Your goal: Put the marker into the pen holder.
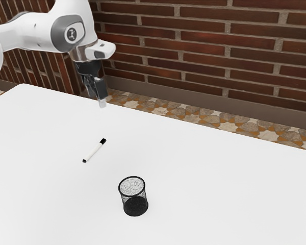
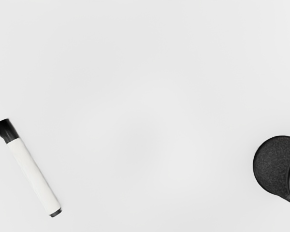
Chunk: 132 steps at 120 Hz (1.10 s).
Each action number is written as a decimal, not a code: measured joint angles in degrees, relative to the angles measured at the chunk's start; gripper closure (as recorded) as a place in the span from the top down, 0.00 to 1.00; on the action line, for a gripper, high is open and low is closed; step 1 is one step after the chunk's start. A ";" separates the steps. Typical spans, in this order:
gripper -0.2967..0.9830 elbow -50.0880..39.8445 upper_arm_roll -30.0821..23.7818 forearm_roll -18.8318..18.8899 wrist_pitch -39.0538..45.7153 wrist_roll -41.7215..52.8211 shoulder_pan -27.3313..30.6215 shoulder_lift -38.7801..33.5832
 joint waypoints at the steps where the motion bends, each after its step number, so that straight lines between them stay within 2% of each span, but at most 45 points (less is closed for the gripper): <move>1: 0.77 0.00 0.00 0.00 0.11 0.24 -0.01 0.02; 34: 0.77 -0.25 -0.08 -0.22 2.08 6.30 -0.24 0.00; 52: 0.77 -4.08 0.61 -0.23 2.61 2.86 1.04 -1.94; 72: 0.77 -4.39 1.29 -0.23 2.96 -1.14 2.29 -1.63; 84: 0.77 -5.08 2.08 -0.15 4.38 -2.92 3.20 0.67; 98: 0.77 -8.78 2.42 -0.14 11.60 -4.61 4.73 4.06; 108: 0.76 -4.59 2.45 -0.25 15.18 -5.88 4.88 9.48; 132: 0.60 2.74 3.04 -0.30 19.38 -10.58 7.01 19.07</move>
